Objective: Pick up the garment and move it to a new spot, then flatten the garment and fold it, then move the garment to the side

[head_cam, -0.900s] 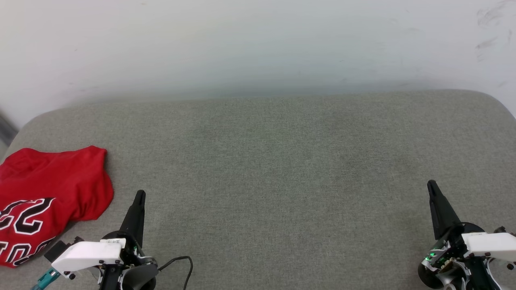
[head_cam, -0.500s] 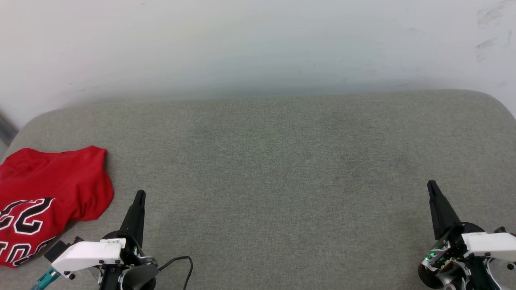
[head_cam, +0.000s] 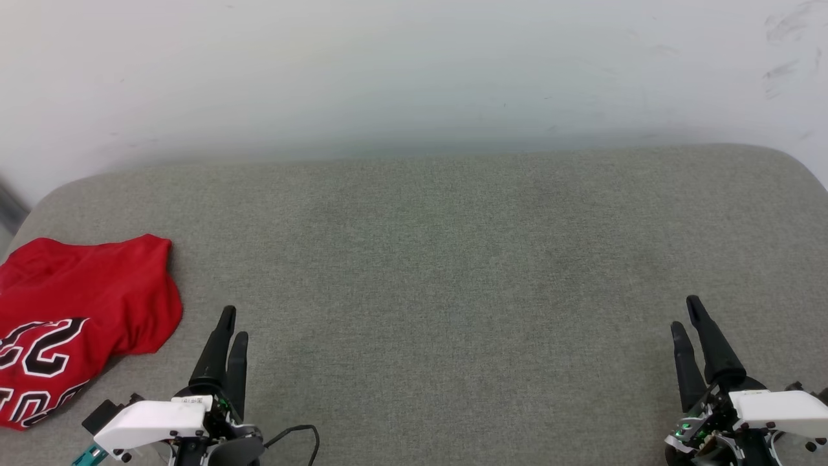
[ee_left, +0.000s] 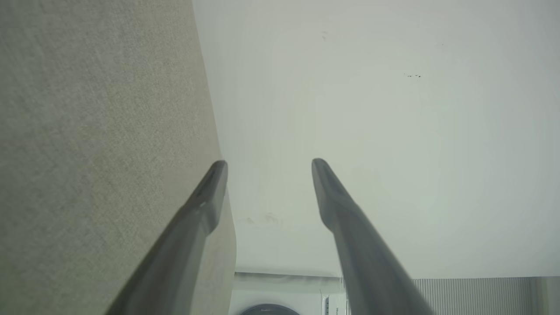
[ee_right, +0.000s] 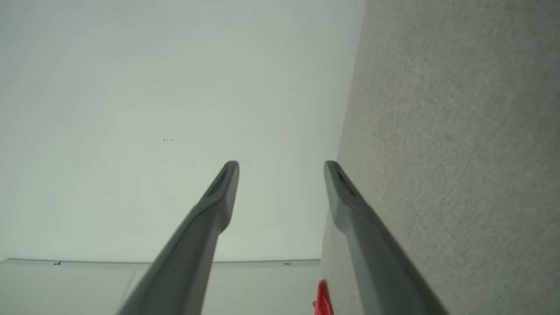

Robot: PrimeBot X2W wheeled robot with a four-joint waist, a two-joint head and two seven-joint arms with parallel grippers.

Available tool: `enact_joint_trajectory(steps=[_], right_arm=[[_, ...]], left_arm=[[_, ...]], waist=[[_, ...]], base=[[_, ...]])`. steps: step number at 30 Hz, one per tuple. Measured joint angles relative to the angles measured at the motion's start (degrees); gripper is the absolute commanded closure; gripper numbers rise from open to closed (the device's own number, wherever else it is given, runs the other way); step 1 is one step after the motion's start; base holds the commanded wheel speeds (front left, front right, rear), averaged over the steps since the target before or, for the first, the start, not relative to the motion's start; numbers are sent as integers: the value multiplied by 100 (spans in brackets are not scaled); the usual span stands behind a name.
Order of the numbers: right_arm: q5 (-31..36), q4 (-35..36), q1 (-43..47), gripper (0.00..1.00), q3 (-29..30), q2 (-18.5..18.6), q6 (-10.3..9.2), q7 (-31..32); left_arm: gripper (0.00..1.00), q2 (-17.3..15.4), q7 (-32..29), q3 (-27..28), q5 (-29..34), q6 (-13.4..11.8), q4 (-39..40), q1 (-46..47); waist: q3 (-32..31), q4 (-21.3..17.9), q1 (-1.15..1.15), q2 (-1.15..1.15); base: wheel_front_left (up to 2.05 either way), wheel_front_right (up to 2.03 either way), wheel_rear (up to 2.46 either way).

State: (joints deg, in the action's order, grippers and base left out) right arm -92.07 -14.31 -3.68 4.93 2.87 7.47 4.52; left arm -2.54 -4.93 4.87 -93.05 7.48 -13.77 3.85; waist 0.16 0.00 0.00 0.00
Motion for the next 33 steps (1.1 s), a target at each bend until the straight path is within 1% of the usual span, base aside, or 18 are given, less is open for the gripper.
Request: enact_joint_trajectory(steps=[7, 13, 16, 20, 26, 33], right_arm=[[166, 212, 33, 0, -134, -1, 0, -193], [689, 387, 57, 0, -198, 4, 0, -365], [1152, 471, 75, 0, -204, 16, 0, -436], [1982, 597, 76, 0, -211, 47, 0, -526], [3031, 765, 78, 0, -234, 42, 0, -635], [4039, 998, 146, 0, -292, 27, 1, -645]], left_arm=[[0, -1, 146, -127, -15, 0, 286, 0], [0, -67, 391, -361, 458, 0, 504, -1], [0, -130, 474, -437, 833, 0, 549, -1], [0, -140, 565, -456, 1480, 0, 636, 0], [0, -147, 689, -519, 2432, 0, 738, 0], [0, -209, 827, -533, 3502, 0, 817, -4]], waist=[[-9, 6, 0, 0], [-20, 22, 0, 0], [-26, 32, 0, 0], [-31, 42, 0, 0], [-40, 51, 0, 0], [-58, 57, 0, 0]], base=[[0, 0, 0], [0, 0, 0], [0, 0, 0], [0, 0, 0], [0, 0, 0], [0, 0, 0]])
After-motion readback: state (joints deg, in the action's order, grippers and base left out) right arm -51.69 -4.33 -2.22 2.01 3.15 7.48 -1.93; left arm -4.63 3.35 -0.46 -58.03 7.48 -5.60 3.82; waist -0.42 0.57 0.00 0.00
